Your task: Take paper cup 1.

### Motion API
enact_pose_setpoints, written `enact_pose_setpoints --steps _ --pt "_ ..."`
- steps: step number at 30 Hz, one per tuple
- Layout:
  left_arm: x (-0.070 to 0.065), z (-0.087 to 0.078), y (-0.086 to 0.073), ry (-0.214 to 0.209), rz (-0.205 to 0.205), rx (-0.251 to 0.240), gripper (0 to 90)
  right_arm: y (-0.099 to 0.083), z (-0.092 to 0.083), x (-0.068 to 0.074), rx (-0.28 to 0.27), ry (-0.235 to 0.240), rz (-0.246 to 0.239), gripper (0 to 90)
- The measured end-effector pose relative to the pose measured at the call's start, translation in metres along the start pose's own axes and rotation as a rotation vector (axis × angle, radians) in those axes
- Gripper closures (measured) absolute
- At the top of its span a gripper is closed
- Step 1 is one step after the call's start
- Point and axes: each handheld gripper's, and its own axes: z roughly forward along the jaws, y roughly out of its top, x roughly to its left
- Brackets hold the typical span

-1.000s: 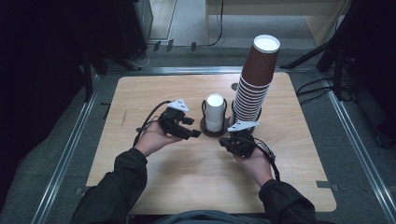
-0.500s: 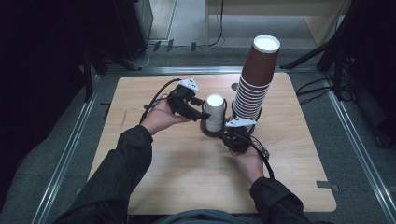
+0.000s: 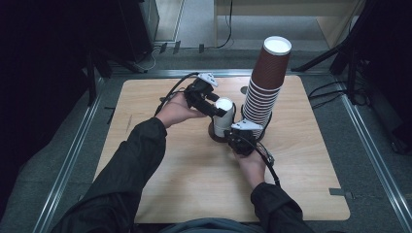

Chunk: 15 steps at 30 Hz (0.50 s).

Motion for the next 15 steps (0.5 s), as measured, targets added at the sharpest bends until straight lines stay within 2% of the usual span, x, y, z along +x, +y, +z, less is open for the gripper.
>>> enact_pose_setpoints --steps 3,10,15 --pt "0.003 0.004 -0.001 0.008 -0.004 0.005 27.7 0.000 0.001 -0.002 -0.002 0.001 0.013 89.8" --pt "0.009 0.012 -0.003 0.019 -0.014 0.024 27.9 0.002 0.005 0.000 -0.007 0.005 0.012 89.7" --pt "0.009 0.017 -0.002 0.018 -0.018 0.016 29.2 0.002 0.006 0.001 -0.013 0.005 0.008 89.6"
